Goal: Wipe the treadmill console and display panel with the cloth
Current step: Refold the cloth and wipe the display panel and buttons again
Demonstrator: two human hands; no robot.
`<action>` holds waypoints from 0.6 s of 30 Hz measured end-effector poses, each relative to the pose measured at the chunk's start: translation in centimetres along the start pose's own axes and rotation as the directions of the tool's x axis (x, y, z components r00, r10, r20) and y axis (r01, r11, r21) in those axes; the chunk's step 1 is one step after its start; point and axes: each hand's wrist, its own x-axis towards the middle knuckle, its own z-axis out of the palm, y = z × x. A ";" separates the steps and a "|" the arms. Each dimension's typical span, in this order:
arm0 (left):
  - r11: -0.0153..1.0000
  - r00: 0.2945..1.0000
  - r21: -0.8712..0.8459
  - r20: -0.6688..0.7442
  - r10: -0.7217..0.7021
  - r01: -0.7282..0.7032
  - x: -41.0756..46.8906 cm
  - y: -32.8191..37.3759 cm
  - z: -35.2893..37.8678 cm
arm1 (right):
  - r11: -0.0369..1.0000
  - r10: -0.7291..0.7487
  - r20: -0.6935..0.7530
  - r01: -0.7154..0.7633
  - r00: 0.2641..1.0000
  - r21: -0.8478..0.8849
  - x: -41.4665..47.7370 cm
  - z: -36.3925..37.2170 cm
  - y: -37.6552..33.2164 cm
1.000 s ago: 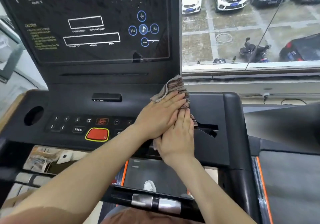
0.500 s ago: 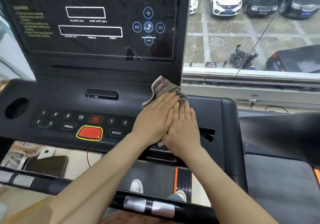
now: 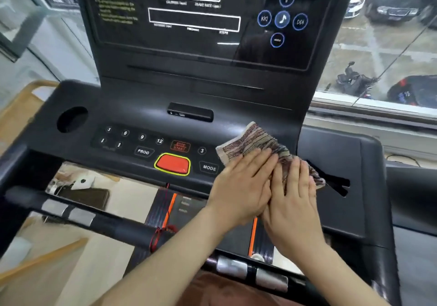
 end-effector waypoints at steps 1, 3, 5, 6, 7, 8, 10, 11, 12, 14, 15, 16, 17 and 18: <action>1.000 1.000 -0.006 -0.006 -0.017 0.017 -0.4 -0.8 -0.1 | 1.000 -0.019 0.001 0.019 1.000 -0.009 0.3 0.1 -0.8; 0.998 0.998 0.005 -0.021 -0.066 0.066 -1.3 -2.9 -0.5 | 0.997 -0.077 0.025 0.078 0.997 -0.022 1.2 0.4 -3.1; 0.992 0.992 0.026 -0.040 -0.121 0.122 -2.3 -5.6 -1.4 | 0.992 -0.122 0.044 0.123 0.991 -0.007 2.5 0.8 -5.8; 0.989 0.989 0.032 -0.043 -0.144 0.146 -2.9 -7.0 -1.9 | 0.990 -0.140 0.052 0.140 0.989 0.000 3.2 0.9 -7.3; 0.985 0.985 0.038 -0.046 -0.166 0.168 -3.4 -8.3 -2.3 | 0.987 -0.161 0.057 0.161 0.985 0.004 3.7 1.0 -8.7; 0.981 0.981 0.041 -0.048 -0.188 0.190 -3.9 -9.6 -2.7 | 0.983 -0.186 0.060 0.186 0.981 0.005 4.3 1.1 -10.1; 0.971 0.971 0.035 -0.056 -0.234 0.236 -4.7 -11.9 -3.2 | 0.973 -0.230 0.066 0.231 0.971 -0.004 5.3 1.3 -12.4; 0.965 0.964 0.032 -0.060 -0.257 0.260 -5.1 -12.9 -3.5 | 0.967 -0.253 0.073 0.254 0.965 -0.012 5.8 1.4 -13.5; 0.959 0.958 0.031 -0.065 -0.279 0.281 -5.5 -14.0 -3.7 | 0.960 -0.276 0.085 0.278 0.958 -0.017 6.3 1.4 -14.6; 0.947 0.944 0.025 -0.089 -0.317 0.320 -6.5 -16.1 -4.3 | 0.946 -0.322 0.110 0.325 0.940 -0.012 7.3 1.5 -17.1; 0.940 0.936 0.022 -0.106 -0.336 0.340 -7.0 -17.4 -4.7 | 0.938 -0.342 0.119 0.346 0.932 -0.010 7.9 1.6 -18.4; 0.932 0.926 0.018 -0.122 -0.357 0.362 -7.6 -18.6 -5.1 | 0.930 -0.362 0.127 0.366 0.924 -0.013 8.6 1.9 -19.9; 0.923 0.915 0.012 -0.137 -0.379 0.384 -8.1 -20.0 -5.4 | 0.921 -0.382 0.138 0.388 0.914 -0.018 9.2 2.0 -21.3; 0.912 0.902 0.005 -0.152 -0.405 0.410 -8.6 -21.3 -5.7 | 0.911 -0.404 0.150 0.412 0.902 -0.022 9.9 2.0 -22.9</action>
